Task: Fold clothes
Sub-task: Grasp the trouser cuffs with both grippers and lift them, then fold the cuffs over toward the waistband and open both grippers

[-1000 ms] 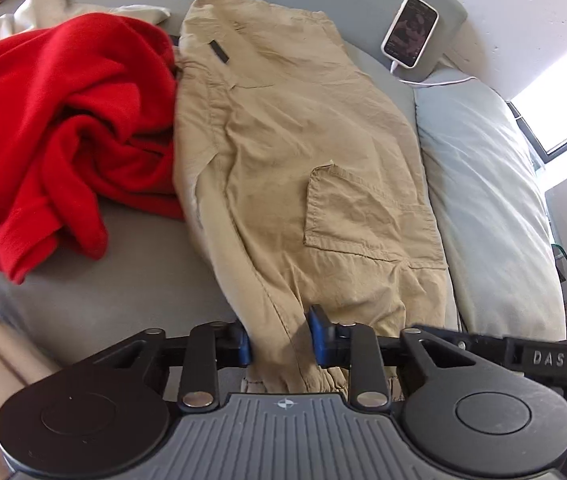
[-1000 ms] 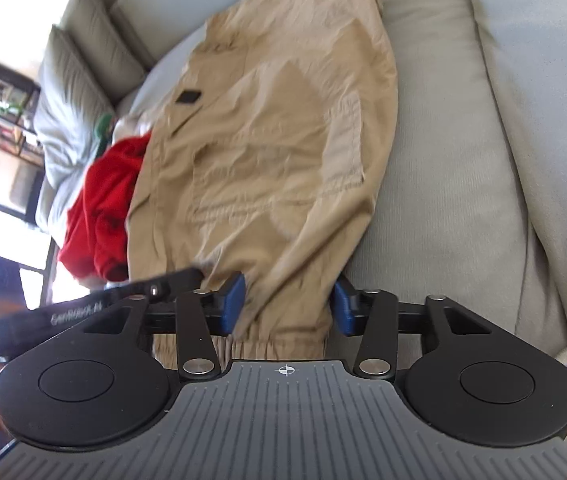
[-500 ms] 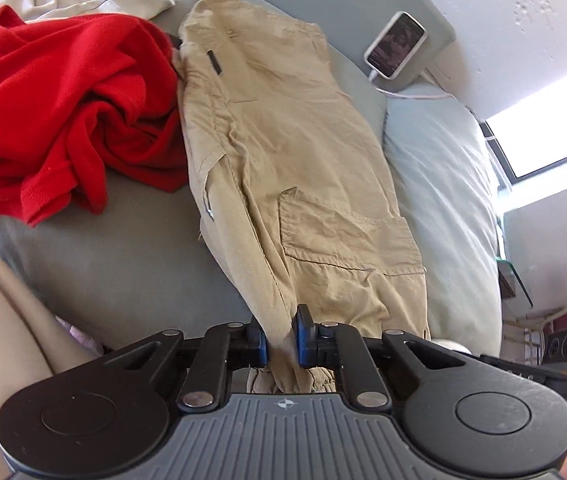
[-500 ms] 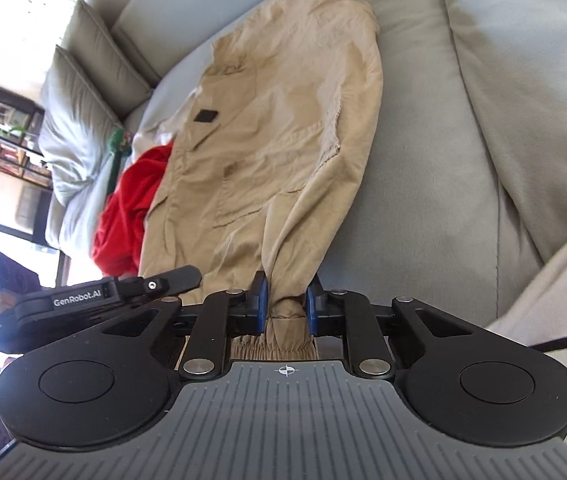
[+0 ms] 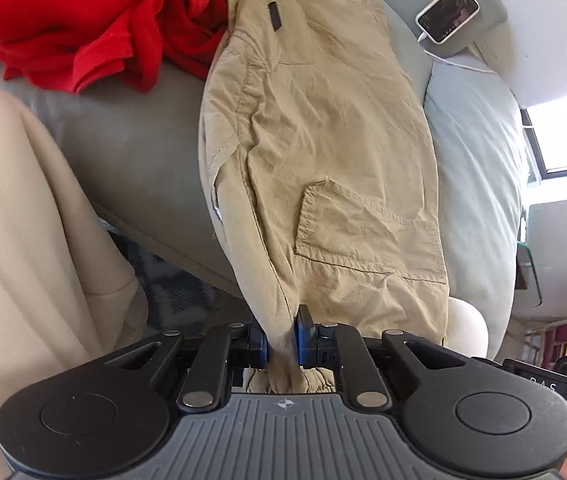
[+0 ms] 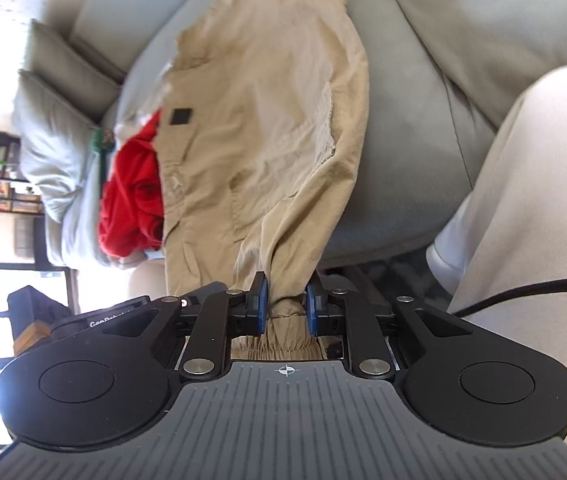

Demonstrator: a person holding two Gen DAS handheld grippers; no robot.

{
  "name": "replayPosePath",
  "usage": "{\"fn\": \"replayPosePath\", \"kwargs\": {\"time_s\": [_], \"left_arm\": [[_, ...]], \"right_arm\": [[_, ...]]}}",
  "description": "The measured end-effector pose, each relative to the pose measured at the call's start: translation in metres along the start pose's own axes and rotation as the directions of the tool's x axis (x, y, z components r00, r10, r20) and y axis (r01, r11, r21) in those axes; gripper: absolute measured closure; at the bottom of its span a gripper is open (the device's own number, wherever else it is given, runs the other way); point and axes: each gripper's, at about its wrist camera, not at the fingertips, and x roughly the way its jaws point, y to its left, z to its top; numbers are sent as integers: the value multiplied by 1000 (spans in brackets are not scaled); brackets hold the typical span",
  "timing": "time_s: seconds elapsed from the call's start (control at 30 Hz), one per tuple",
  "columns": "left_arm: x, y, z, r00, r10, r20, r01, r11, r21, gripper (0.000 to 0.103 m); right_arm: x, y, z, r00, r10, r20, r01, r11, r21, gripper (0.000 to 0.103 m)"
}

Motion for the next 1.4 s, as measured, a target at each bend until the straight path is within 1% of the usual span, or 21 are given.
{"fn": "replayPosePath", "kwargs": {"time_s": [0.17, 0.5, 0.6, 0.63, 0.67, 0.7, 0.73, 0.77, 0.8, 0.83, 0.87, 0.9, 0.97, 1.0, 1.03, 1.07, 1.13, 1.17, 1.23, 1.33, 1.4], "left_arm": [[-6, -3, 10, 1000, -19, 6, 19, 999, -33, 92], [-28, -11, 32, 999, -37, 18, 38, 999, -22, 92], [-34, -17, 49, 998, -41, 53, 42, 999, -27, 90], [-37, -20, 56, 997, -39, 68, 41, 999, -32, 82], [-37, -26, 66, 995, -48, 88, 50, 998, -22, 67], [-37, -32, 76, 992, -57, 108, 59, 998, -12, 59], [-38, -38, 84, 990, -56, 132, 56, 998, 8, 45], [-40, -48, 88, 985, -14, 173, 3, 998, 63, 34], [-42, -57, 91, 976, 25, 216, -51, 992, 114, 30], [-44, -66, 95, 964, 62, 260, -107, 981, 163, 31], [-46, -75, 98, 947, 95, 306, -164, 964, 209, 29], [-49, -82, 99, 928, 119, 354, -215, 945, 247, 27], [-67, -78, 88, 890, 93, 447, -234, 933, 272, 18], [-76, -74, 83, 871, 76, 486, -237, 931, 279, 17], [-81, -69, 79, 852, 69, 519, -239, 933, 269, 17], [-86, -61, 75, 836, 71, 544, -241, 939, 247, 17], [-93, -49, 69, 806, 83, 586, -248, 946, 207, 17], [-94, -45, 66, 798, 89, 596, -254, 947, 198, 17], [-94, -37, 61, 796, 86, 599, -256, 945, 203, 17], [-72, -40, 53, 825, 47, 564, -252, 922, 292, 22], [-58, -42, 48, 843, 22, 538, -247, 903, 350, 29]], "right_arm": [[-3, 4, 2, 1000, 4, 8, -4, 1000, 15, 83], [-7, 14, 23, 996, 90, -18, -88, 991, 105, 83], [-12, 20, 37, 992, 128, 2, -127, 986, 110, 83], [-13, 23, 45, 990, 137, 17, -138, 983, 121, 83], [-14, 26, 53, 989, 146, 34, -149, 980, 133, 83], [-14, 30, 62, 987, 154, 50, -160, 976, 145, 80], [-15, 33, 70, 984, 163, 66, -171, 973, 157, 78], [-14, 37, 81, 980, 177, 93, -190, 968, 163, 76], [-12, 43, 93, 977, 173, 127, -190, 972, 135, 72], [-11, 49, 106, 972, 169, 161, -188, 977, 105, 68], [-10, 55, 115, 974, 134, 184, -152, 985, 84, 60], [-10, 61, 123, 974, 97, 207, -112, 992, 63, 56], [-20, 66, 125, 964, 86, 250, -95, 995, 24, 55], [-27, 65, 123, 959, 89, 269, -93, 996, 2, 46], [-33, 64, 121, 953, 94, 287, -91, 996, -21, 43], [-40, 63, 119, 947, 98, 305, -89, 995, -44, 33], [-53, 62, 114, 934, 108, 339, -83, 993, -89, 32], [-57, 57, 109, 932, 85, 353, -55, 994, -93, 33], [-62, 48, 98, 928, 48, 368, -13, 995, -96, 33], [-61, 38, 86, 934, 24, 356, 20, 992, -121, 32], [-50, 37, 86, 939, 19, 342, 30, 990, -137, 33]]}}
